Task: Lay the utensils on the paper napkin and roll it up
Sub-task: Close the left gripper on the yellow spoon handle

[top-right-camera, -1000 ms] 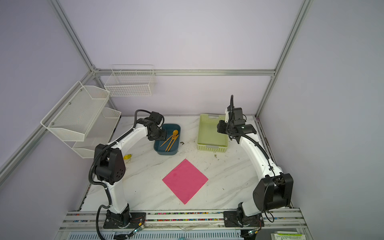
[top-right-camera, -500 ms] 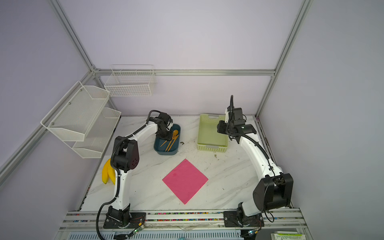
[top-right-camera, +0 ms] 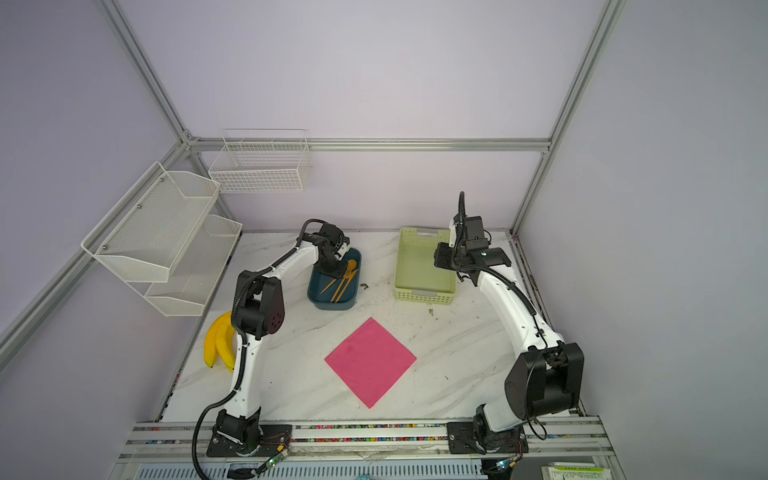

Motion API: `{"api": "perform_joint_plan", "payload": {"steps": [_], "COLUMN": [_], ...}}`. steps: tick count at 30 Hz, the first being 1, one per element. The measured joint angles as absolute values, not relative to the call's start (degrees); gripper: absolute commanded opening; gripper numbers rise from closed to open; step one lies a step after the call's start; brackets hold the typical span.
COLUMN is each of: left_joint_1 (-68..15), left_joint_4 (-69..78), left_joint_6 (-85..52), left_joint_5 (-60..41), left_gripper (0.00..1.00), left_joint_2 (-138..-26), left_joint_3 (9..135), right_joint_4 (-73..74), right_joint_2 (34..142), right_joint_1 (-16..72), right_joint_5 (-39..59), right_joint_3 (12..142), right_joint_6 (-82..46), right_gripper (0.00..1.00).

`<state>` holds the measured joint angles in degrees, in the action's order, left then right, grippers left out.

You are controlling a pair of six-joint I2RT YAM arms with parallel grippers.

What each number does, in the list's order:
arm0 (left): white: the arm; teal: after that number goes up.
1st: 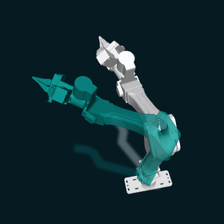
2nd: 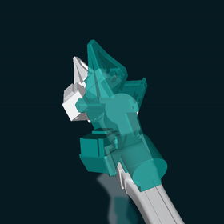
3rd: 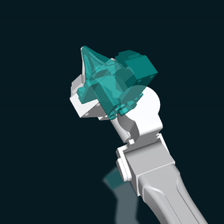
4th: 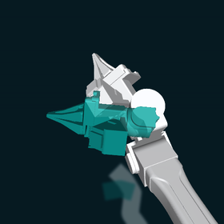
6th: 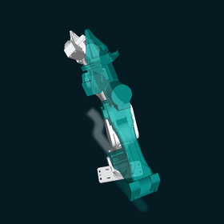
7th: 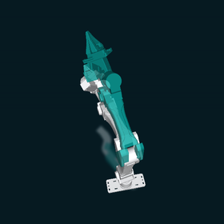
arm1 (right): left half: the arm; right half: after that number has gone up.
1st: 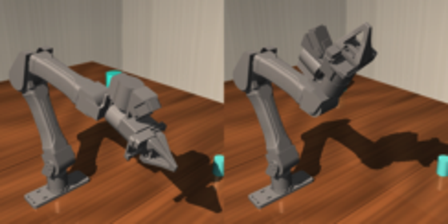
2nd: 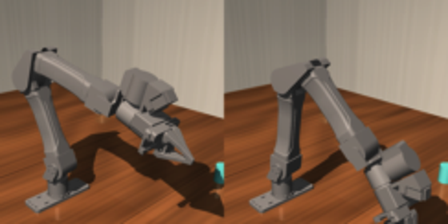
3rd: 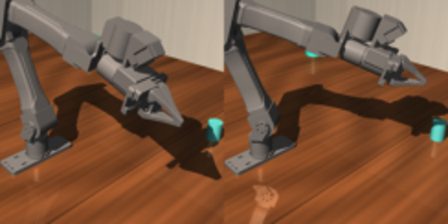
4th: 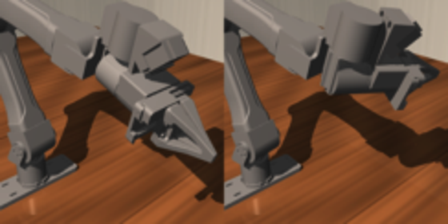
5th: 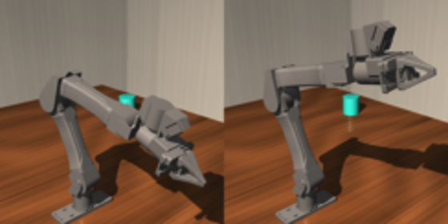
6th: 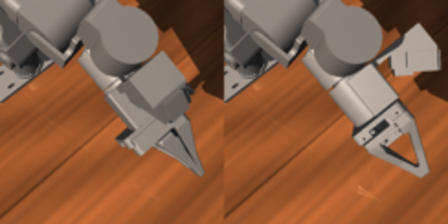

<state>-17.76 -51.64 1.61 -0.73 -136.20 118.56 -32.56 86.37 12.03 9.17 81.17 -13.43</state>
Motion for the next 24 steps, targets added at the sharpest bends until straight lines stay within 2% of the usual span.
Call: {"api": "perform_joint_plan", "payload": {"steps": [13,24], "left_joint_1": [-17.0,-17.0], "left_joint_4": [-50.7,-50.6], "left_joint_6": [2.7,3.3], "left_joint_5": [-1.1,-1.0], "left_gripper": [0.15,0.05], "left_joint_2": [-139.1,-139.6], "left_joint_3": [120.7,121.8], "right_joint_4": [-32.7,-32.9], "right_joint_2": [87.0,87.0], "right_joint_1": [12.2,12.3], "right_joint_5": [8.7,8.5], "right_joint_3": [81.2,81.2], "right_joint_6": [-13.3,-13.2], "right_gripper": [0.40,0.40]}}
